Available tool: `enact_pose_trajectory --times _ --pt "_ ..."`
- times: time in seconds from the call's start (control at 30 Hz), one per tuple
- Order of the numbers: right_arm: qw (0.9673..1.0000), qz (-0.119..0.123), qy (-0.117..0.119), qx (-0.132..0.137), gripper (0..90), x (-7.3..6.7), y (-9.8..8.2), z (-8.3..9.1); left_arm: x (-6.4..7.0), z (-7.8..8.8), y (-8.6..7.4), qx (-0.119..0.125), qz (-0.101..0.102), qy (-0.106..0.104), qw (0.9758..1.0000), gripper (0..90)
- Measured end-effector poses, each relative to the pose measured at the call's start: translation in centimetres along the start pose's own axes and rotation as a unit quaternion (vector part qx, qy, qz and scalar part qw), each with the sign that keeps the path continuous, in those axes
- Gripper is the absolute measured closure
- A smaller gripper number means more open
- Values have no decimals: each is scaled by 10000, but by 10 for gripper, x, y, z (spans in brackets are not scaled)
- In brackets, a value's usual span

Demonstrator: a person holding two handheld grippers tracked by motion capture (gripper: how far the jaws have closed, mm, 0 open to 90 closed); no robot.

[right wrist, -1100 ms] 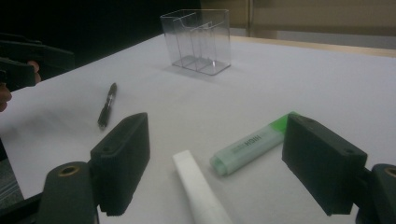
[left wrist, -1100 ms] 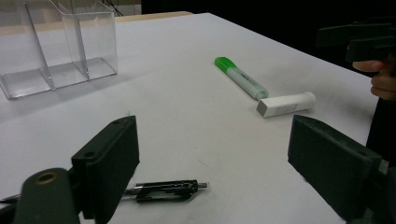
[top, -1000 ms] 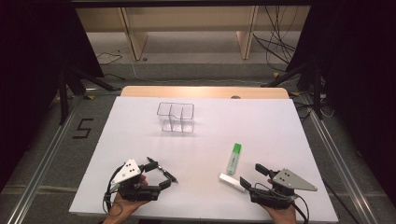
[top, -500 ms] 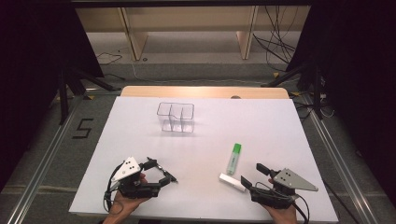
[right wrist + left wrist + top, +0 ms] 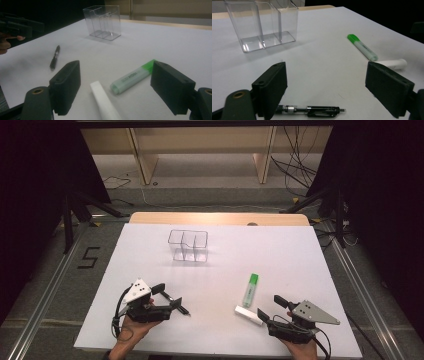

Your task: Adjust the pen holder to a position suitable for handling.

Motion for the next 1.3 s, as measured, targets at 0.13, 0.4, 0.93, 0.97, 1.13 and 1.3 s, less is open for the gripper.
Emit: enact_pose_trajectory --times 0.13,0.4,0.93,0.97,1.13,1.3 --pt "10000 10 3 1 251 0 0 0 -9 1 11 17 11 160 9999 183" --pt "10000 -6 -6 6 253 0 0 1 -28 -4 32 -72 91 448 9989 206" --pt "10000 1 -29 0 258 0 0 1 -84 -11 56 -236 653 1247 9898 548" --pt "10000 -2 -34 -3 258 0 0 0 -87 -12 57 -244 650 1304 9890 578" --pt "10000 -1 -43 -2 260 0 0 1 -110 -24 65 -334 828 1389 9863 761" --pt "10000 -1 -45 -18 259 1 0 1 -119 -37 71 -467 834 1445 9849 856"
Point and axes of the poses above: each handheld gripper's, and its own axes: z roughly backward along the jaws, y roughly out of its top, x roughly to its right, the point moved 2 cm from there along -z, roughly forward along the jaws, and after that the axes turned 14 degrees about -x, right-handed, at the moved point
